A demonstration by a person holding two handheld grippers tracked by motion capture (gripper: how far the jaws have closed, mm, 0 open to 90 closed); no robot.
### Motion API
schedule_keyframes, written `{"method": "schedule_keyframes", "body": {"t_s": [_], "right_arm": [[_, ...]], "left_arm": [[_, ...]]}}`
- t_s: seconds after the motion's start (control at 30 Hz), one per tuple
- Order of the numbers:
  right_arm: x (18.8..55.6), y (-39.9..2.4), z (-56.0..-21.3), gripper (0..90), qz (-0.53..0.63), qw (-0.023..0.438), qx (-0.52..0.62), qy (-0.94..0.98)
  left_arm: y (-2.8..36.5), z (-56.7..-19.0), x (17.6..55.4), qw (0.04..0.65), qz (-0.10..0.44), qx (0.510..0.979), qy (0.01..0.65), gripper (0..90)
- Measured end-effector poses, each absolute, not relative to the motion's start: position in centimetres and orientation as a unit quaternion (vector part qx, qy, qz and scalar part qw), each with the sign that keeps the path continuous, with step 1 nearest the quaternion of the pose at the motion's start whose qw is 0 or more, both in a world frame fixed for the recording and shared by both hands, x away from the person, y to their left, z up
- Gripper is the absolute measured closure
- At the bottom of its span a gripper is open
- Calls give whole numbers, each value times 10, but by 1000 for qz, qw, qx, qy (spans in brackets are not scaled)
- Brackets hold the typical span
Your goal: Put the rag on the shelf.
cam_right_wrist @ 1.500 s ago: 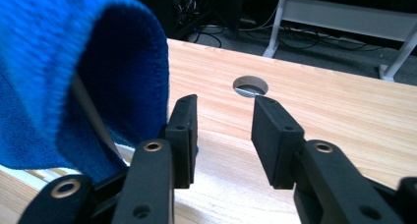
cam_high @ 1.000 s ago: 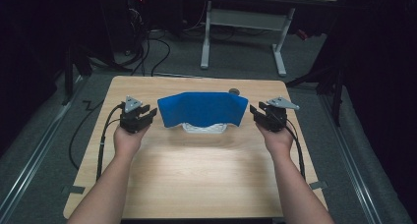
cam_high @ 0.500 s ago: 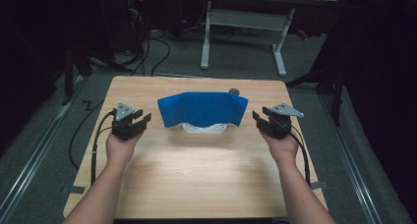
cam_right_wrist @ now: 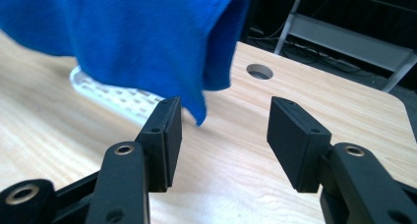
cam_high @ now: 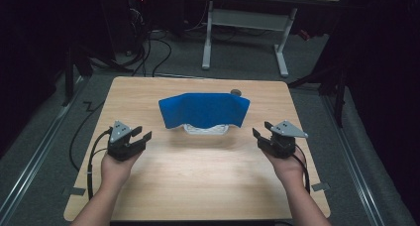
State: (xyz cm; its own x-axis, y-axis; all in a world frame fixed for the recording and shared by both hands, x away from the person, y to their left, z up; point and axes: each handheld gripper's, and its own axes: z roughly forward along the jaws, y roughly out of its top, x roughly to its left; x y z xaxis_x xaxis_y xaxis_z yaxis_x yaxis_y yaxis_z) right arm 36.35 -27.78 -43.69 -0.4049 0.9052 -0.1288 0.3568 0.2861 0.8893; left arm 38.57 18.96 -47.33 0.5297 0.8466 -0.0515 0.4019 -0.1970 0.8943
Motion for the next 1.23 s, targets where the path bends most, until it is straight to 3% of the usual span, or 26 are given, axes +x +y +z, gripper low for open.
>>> {"method": "schedule_keyframes", "body": {"t_s": [0.3, 0.6, 0.8, 0.9, 1.23], "right_arm": [[333, -267, -450, 458, 412, 323, 422, 740], [305, -242, -482, 426, 378, 293, 413, 775], [295, -230, -503, 421, 396, 270, 429, 766], [295, -222, -512, 407, 380, 253, 412, 789], [297, -224, -517, 409, 379, 248, 397, 798]], "left_arm": [[183, -490, 353, 472, 212, 746, 419, 516], [147, -511, 331, 439, 181, 785, 398, 495], [119, -532, 315, 432, 123, 800, 397, 497], [107, -529, 308, 425, 162, 821, 346, 484], [114, -530, 311, 434, 153, 813, 358, 475]]}}
